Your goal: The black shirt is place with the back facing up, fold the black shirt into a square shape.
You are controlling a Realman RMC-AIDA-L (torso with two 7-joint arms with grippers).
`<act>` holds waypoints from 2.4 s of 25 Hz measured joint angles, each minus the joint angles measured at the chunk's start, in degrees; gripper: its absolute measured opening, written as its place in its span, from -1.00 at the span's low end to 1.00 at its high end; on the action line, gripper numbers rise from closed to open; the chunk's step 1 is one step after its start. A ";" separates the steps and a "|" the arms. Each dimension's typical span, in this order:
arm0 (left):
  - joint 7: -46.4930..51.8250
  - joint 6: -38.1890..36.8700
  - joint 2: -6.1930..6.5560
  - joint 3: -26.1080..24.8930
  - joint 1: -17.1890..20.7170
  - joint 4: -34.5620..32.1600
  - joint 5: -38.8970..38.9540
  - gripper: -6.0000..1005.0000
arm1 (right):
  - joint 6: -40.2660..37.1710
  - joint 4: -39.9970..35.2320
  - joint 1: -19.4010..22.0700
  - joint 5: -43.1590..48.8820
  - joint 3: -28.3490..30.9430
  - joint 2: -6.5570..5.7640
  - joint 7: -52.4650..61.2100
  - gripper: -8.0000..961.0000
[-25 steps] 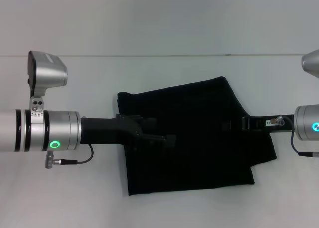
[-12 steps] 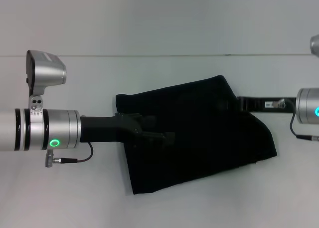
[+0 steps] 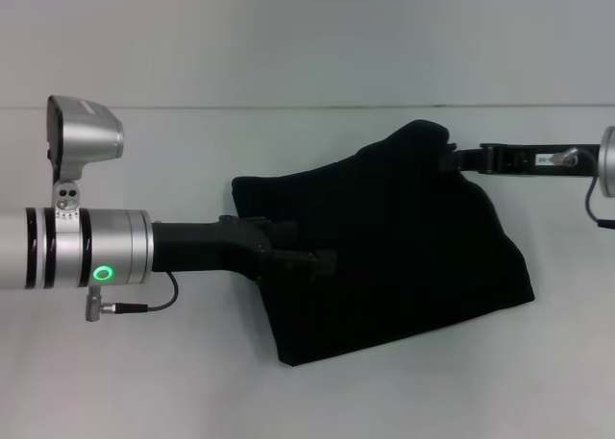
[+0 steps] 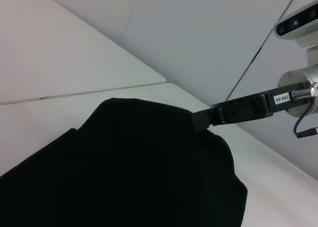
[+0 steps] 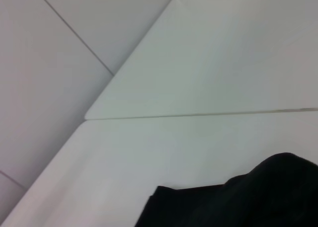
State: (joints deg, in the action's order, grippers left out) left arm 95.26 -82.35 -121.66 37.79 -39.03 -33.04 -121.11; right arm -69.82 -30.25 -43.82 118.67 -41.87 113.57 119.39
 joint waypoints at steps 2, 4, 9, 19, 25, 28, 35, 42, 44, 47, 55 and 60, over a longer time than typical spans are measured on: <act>0.36 -0.08 0.01 0.00 0.06 0.00 0.00 0.89 | 0.16 0.46 0.24 0.16 -0.08 -0.59 0.36 -0.86; 0.62 -0.15 0.00 0.00 0.14 0.00 0.00 0.89 | 0.26 0.80 0.57 0.36 -0.16 -0.89 0.64 -0.86; 1.24 0.48 -0.13 0.06 0.28 0.06 0.00 0.89 | 2.31 2.94 0.83 2.94 -0.19 -0.94 1.39 -0.86; 2.74 7.13 -0.22 0.00 -0.19 1.88 1.10 0.89 | 10.32 3.64 1.01 5.79 0.34 -0.63 1.92 -0.70; 7.04 13.82 -0.10 -0.03 -0.79 1.96 3.88 0.89 | 9.92 0.52 1.02 5.57 1.29 -1.60 2.64 -0.22; 13.53 20.50 0.27 0.35 -1.74 2.20 3.85 0.89 | 8.01 0.03 0.85 5.55 2.15 -2.98 3.60 0.04; 24.34 28.50 0.69 1.74 -3.24 3.19 1.31 0.89 | 6.98 -0.05 0.97 5.56 3.79 -3.37 3.35 0.33; 27.32 33.38 1.29 2.78 -6.56 8.75 -1.32 0.89 | 7.51 -0.06 1.06 5.62 3.50 -2.72 3.09 0.36; 27.13 33.52 1.05 2.91 -7.57 9.62 -1.37 0.89 | 7.53 -0.06 1.06 5.67 3.42 -2.48 2.85 0.36; 27.03 34.30 0.99 3.58 -8.84 10.74 -1.39 0.89 | 7.59 0.18 1.00 5.73 3.39 -2.28 2.40 0.35; 27.60 37.69 0.99 5.94 -10.66 13.01 -1.42 0.87 | 7.61 0.06 1.14 5.88 3.37 -2.04 2.34 0.35; 27.59 38.97 0.90 5.92 -10.75 13.02 -1.43 0.83 | 7.68 0.20 1.16 5.88 3.37 -2.03 2.34 0.34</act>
State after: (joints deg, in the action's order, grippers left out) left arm 122.85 -43.38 -120.76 43.71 -49.78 -20.02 -122.53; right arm -62.14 -30.05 -42.66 124.55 -38.50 111.53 121.72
